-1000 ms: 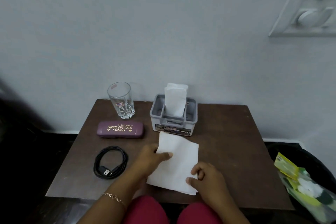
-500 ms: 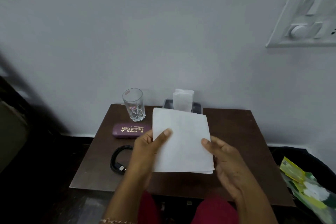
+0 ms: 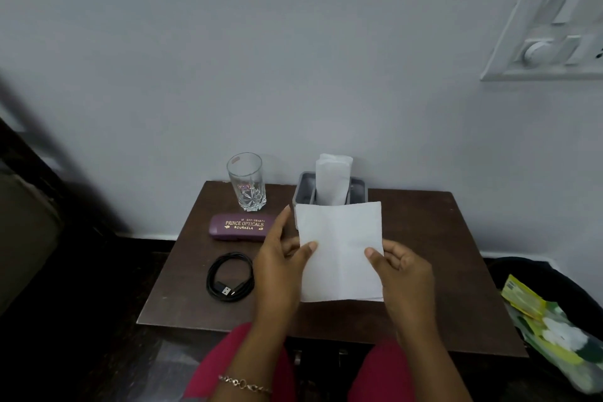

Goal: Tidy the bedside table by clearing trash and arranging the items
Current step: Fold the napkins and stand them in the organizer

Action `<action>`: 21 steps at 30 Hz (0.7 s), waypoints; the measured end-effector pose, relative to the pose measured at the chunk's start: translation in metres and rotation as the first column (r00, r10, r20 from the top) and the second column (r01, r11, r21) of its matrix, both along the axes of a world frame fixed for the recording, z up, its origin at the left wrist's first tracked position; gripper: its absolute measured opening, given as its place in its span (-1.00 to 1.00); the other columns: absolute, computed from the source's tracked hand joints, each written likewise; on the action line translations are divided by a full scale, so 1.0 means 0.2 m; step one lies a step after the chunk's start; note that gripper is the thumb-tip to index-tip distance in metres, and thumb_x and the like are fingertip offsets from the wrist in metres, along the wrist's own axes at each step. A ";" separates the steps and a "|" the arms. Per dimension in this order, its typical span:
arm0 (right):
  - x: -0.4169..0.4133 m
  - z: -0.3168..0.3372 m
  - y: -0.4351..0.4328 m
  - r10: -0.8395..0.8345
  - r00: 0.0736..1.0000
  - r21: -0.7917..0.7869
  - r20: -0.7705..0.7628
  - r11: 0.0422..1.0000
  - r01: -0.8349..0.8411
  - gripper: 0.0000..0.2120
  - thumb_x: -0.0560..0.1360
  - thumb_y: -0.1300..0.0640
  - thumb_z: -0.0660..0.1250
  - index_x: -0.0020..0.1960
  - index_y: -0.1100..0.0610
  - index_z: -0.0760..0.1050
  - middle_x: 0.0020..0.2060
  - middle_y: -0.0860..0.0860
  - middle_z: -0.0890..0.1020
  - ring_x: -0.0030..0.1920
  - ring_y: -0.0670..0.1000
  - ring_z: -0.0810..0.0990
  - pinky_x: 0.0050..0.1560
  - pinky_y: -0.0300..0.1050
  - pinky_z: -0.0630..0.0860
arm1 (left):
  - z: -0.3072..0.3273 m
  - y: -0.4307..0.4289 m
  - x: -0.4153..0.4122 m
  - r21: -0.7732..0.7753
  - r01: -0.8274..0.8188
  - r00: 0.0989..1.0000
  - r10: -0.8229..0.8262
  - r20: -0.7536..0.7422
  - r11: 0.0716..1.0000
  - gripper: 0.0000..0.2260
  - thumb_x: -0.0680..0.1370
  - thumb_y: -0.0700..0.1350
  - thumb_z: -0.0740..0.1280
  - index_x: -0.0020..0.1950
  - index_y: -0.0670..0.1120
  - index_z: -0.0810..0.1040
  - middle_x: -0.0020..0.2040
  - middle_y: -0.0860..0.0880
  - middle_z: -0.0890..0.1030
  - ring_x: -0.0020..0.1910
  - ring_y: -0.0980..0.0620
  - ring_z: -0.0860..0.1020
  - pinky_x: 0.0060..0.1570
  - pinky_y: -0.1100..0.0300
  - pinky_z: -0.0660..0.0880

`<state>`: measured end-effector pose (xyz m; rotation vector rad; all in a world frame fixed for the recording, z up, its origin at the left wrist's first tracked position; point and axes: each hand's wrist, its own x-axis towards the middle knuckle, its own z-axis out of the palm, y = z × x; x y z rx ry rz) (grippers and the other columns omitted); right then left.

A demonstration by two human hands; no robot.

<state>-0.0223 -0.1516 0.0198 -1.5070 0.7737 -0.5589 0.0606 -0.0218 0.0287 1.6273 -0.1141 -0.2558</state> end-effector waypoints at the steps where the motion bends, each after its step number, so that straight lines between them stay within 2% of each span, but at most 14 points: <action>1: 0.00 0.00 0.01 0.005 1.000 -0.043 -0.022 0.999 -0.006 -0.88 0.46 0.20 0.38 -0.09 -0.01 0.59 -0.23 -0.13 0.67 -0.23 -0.13 0.67 -0.31 -0.37 0.55 | 0.00 0.00 -0.01 0.029 0.012 1.000 -0.013 0.029 1.000 -0.38 0.45 -0.29 0.39 0.40 0.16 0.31 -0.15 -0.01 0.71 -0.12 0.07 0.67 -0.07 0.13 0.60; 3: 0.02 -0.02 0.03 0.024 0.997 -0.121 -0.074 0.992 -0.033 -0.88 0.47 0.20 0.36 -0.02 0.05 0.61 -0.26 -0.17 0.62 -0.21 -0.16 0.63 -0.32 -0.38 0.53 | 0.00 -0.02 -0.02 0.099 0.013 0.995 -0.023 0.101 0.995 -0.33 0.45 -0.30 0.40 0.38 0.25 0.26 -0.15 0.01 0.70 -0.14 0.12 0.66 -0.07 0.22 0.58; 6: 0.05 -0.03 0.07 0.073 0.991 -0.203 -0.109 0.975 -0.094 -0.84 0.49 0.20 0.33 0.03 0.09 0.63 -0.26 -0.22 0.60 -0.18 -0.15 0.64 -0.23 -0.32 0.54 | 0.01 -0.04 -0.04 0.163 -0.007 0.981 -0.025 0.191 0.987 -0.34 0.46 -0.27 0.40 0.30 0.33 0.21 -0.14 0.04 0.70 -0.16 0.21 0.64 -0.09 0.37 0.53; 9: 0.06 -0.01 0.14 0.105 0.991 -0.256 -0.083 0.959 -0.123 -0.80 0.49 0.21 0.31 0.04 0.04 0.64 -0.23 -0.23 0.64 -0.16 -0.27 0.63 -0.21 -0.44 0.51 | 0.00 -0.06 -0.06 0.184 -0.013 0.968 -0.034 0.250 0.983 -0.38 0.48 -0.25 0.38 0.36 0.26 0.25 -0.08 0.07 0.70 -0.10 0.24 0.63 0.01 0.33 0.54; 11: 0.07 0.00 0.17 0.104 0.993 -0.305 -0.063 0.945 -0.118 -0.79 0.50 0.19 0.30 0.06 0.01 0.63 -0.20 -0.19 0.67 -0.16 -0.28 0.62 -0.17 -0.40 0.53 | 0.00 -0.07 -0.07 0.190 0.002 0.955 -0.058 0.292 0.982 -0.42 0.49 -0.26 0.35 0.39 0.20 0.28 -0.06 0.11 0.69 -0.08 0.29 0.62 -0.05 0.48 0.48; 13: 0.08 0.01 0.20 0.099 0.995 -0.320 -0.029 0.942 -0.103 -0.82 0.51 0.16 0.31 0.02 0.00 0.64 -0.27 -0.18 0.67 -0.21 -0.28 0.62 -0.20 -0.40 0.51 | 0.00 -0.08 -0.08 0.197 0.022 0.946 -0.084 0.314 0.980 -0.45 0.50 -0.28 0.33 0.41 0.12 0.31 -0.03 0.09 0.70 -0.05 0.30 0.60 -0.09 0.57 0.42; 17: 0.08 0.02 0.21 0.081 0.997 -0.299 -0.017 0.951 -0.082 -0.83 0.51 0.15 0.30 -0.01 0.01 0.65 -0.36 -0.22 0.61 -0.25 -0.33 0.60 -0.25 -0.47 0.47 | 0.01 -0.10 -0.10 0.227 0.045 0.934 -0.122 0.335 0.973 -0.42 0.51 -0.29 0.31 0.46 0.08 0.27 -0.04 0.04 0.71 -0.08 0.25 0.61 -0.12 0.54 0.44; 19: 0.08 0.02 0.20 0.075 0.997 -0.272 -0.021 0.959 -0.077 -0.83 0.51 0.15 0.30 -0.02 -0.04 0.65 -0.36 -0.21 0.62 -0.23 -0.29 0.61 -0.22 -0.40 0.52 | 0.01 -0.10 -0.10 0.227 0.056 0.931 -0.133 0.340 0.972 -0.43 0.52 -0.27 0.30 0.47 0.09 0.24 -0.03 0.04 0.71 -0.11 0.28 0.60 -0.15 0.54 0.44; 21: 0.08 0.02 0.20 0.076 0.997 -0.224 -0.018 0.971 -0.078 -0.81 0.53 0.13 0.28 -0.07 -0.09 0.64 -0.33 -0.15 0.66 -0.21 -0.21 0.64 -0.16 -0.20 0.60 | 0.02 -0.11 -0.11 0.210 0.074 0.928 -0.144 0.345 0.975 -0.45 0.55 -0.24 0.28 0.48 0.10 0.22 0.02 0.04 0.70 -0.11 0.33 0.59 -0.16 0.56 0.42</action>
